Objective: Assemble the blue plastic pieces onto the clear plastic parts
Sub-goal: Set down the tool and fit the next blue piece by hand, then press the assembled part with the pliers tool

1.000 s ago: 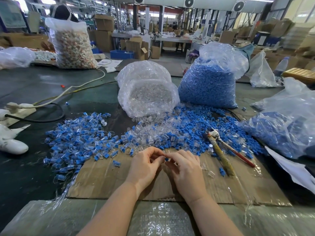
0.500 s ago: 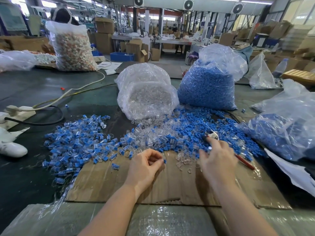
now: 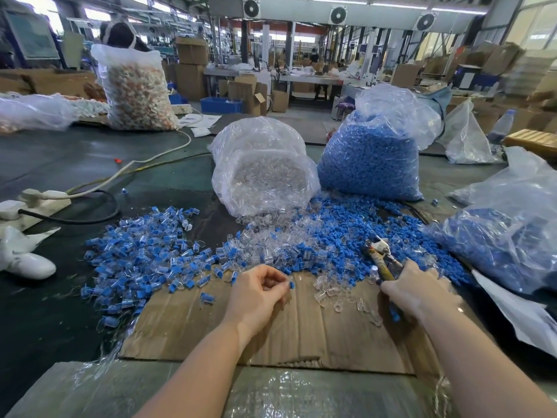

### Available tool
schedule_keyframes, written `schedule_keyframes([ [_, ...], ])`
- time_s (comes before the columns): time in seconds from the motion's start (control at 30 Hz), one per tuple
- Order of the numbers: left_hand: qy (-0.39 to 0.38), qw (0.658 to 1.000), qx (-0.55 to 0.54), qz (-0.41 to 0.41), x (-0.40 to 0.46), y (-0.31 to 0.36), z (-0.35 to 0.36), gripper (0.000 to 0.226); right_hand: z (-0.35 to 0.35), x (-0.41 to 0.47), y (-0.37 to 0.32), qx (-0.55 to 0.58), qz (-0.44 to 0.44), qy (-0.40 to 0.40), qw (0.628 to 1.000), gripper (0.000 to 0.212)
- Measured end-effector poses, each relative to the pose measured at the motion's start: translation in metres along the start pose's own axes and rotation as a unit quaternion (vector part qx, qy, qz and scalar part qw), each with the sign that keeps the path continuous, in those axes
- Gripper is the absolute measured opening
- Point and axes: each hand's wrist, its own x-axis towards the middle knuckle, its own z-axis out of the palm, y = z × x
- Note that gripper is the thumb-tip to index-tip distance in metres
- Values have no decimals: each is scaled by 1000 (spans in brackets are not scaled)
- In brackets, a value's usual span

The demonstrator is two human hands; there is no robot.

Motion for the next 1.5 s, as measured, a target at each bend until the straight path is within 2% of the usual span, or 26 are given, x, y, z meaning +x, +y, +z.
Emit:
schedule_keyframes([
  [0.2, 9, 989, -121, -89, 6, 9, -4, 6, -3, -11, -8, 8, -29, 70, 997, 44],
  [0.3, 15, 980, -162, -117, 13, 14, -6, 6, -12, -28, -18, 36, -132, 106, 985, 35],
  [0.37, 20, 973, -189, -131, 18, 19, -7, 6, -19, -43, -28, 83, -227, 82, 967, 23],
  [0.43, 33, 968, -207, -137, 24, 24, -6, 6, -25, -60, -41, 174, -278, -21, 945, 12],
  [0.53, 58, 963, -220, -143, 30, 31, -6, 4, -25, -77, -52, 287, -271, -181, 901, 20],
  [0.67, 85, 956, -236, -150, 32, 33, -12, 3, -20, -86, -55, 354, -222, -268, 868, 17],
  [1.03, 154, 956, -201, -149, 34, 29, -18, 5, -17, -97, -63, 359, -244, -312, 845, 17],
  [1.17, 157, 957, -192, -150, 33, 29, -20, 2, -18, -98, -64, 335, -272, -296, 852, 21],
  [1.4, 154, 957, -196, -152, 33, 28, -21, 4, -20, -97, -62, 323, -289, -300, 850, 14],
  [1.5, 150, 960, -184, -150, 33, 28, -22, 4, -19, -97, -61, 330, -295, -304, 843, 26],
])
